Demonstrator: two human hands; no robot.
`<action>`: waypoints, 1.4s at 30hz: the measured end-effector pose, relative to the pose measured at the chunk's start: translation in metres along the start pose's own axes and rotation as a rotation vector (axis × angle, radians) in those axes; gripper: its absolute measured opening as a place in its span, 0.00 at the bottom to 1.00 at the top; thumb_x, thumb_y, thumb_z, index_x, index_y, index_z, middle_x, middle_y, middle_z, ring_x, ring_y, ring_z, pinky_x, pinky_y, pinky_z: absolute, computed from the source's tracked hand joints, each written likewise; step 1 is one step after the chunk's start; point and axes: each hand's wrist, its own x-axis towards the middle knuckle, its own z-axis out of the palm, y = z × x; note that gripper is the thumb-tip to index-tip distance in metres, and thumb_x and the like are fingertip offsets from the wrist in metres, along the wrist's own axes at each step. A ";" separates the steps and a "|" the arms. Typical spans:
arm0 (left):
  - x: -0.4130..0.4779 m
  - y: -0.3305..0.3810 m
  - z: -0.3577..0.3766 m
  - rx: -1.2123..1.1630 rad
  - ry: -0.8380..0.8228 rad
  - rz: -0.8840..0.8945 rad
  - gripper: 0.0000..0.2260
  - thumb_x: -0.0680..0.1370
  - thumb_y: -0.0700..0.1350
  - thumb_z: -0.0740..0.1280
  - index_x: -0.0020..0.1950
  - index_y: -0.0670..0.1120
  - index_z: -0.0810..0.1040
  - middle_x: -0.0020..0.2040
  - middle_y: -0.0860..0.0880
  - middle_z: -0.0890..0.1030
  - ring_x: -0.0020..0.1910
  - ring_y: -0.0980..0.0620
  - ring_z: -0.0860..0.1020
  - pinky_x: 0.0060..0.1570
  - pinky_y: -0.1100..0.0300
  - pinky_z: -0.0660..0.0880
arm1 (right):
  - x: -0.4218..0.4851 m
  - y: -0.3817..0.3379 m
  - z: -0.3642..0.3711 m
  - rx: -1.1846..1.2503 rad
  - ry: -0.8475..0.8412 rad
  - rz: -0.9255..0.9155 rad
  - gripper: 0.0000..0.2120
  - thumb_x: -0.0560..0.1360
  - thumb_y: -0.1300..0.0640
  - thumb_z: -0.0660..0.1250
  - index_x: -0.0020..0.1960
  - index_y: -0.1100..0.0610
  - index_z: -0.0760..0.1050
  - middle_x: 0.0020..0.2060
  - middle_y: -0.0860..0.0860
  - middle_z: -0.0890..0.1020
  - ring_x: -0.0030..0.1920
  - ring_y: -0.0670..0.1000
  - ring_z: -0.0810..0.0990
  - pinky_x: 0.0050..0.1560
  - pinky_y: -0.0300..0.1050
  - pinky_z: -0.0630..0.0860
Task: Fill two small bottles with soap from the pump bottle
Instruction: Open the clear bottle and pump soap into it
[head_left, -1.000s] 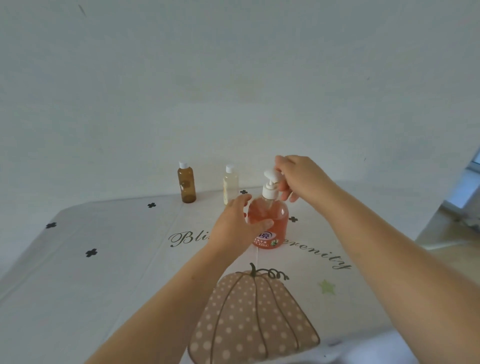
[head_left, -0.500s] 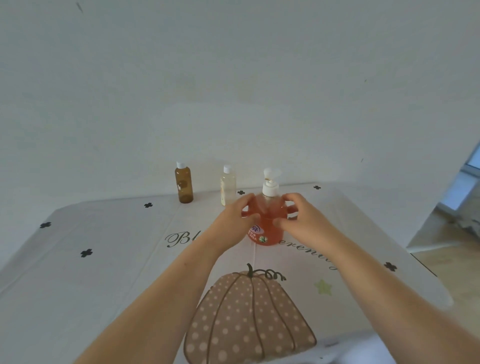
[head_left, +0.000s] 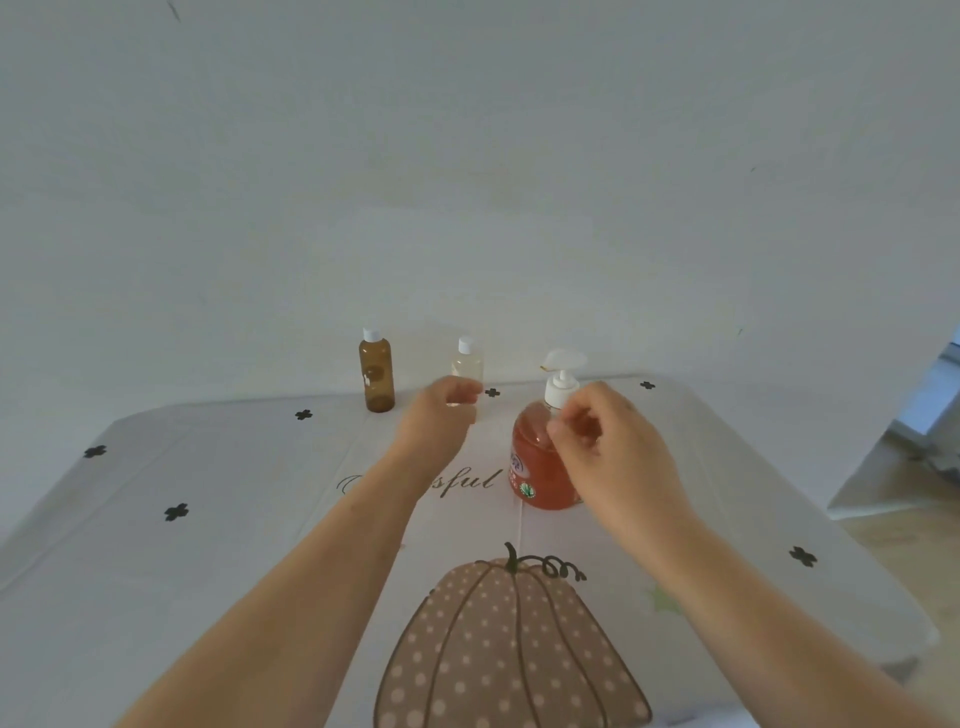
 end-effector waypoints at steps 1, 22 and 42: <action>0.003 -0.002 -0.005 -0.020 0.045 -0.010 0.16 0.77 0.35 0.60 0.59 0.50 0.79 0.55 0.53 0.79 0.53 0.50 0.79 0.58 0.48 0.78 | -0.002 -0.008 0.005 0.051 -0.042 -0.022 0.03 0.80 0.55 0.66 0.53 0.50 0.75 0.48 0.44 0.78 0.43 0.38 0.76 0.42 0.32 0.70; 0.052 -0.010 -0.022 -0.009 -0.108 -0.028 0.11 0.78 0.39 0.58 0.57 0.44 0.77 0.56 0.45 0.81 0.54 0.49 0.78 0.58 0.53 0.73 | 0.093 -0.050 0.120 0.400 -0.207 0.441 0.19 0.84 0.53 0.57 0.73 0.54 0.66 0.62 0.56 0.80 0.47 0.52 0.77 0.31 0.37 0.63; -0.050 0.008 -0.042 0.016 -0.003 0.056 0.13 0.73 0.48 0.75 0.56 0.53 0.79 0.51 0.54 0.82 0.51 0.57 0.81 0.40 0.64 0.72 | 0.016 -0.037 0.034 0.319 -0.285 0.148 0.14 0.85 0.52 0.56 0.56 0.55 0.78 0.46 0.50 0.83 0.46 0.49 0.84 0.51 0.45 0.82</action>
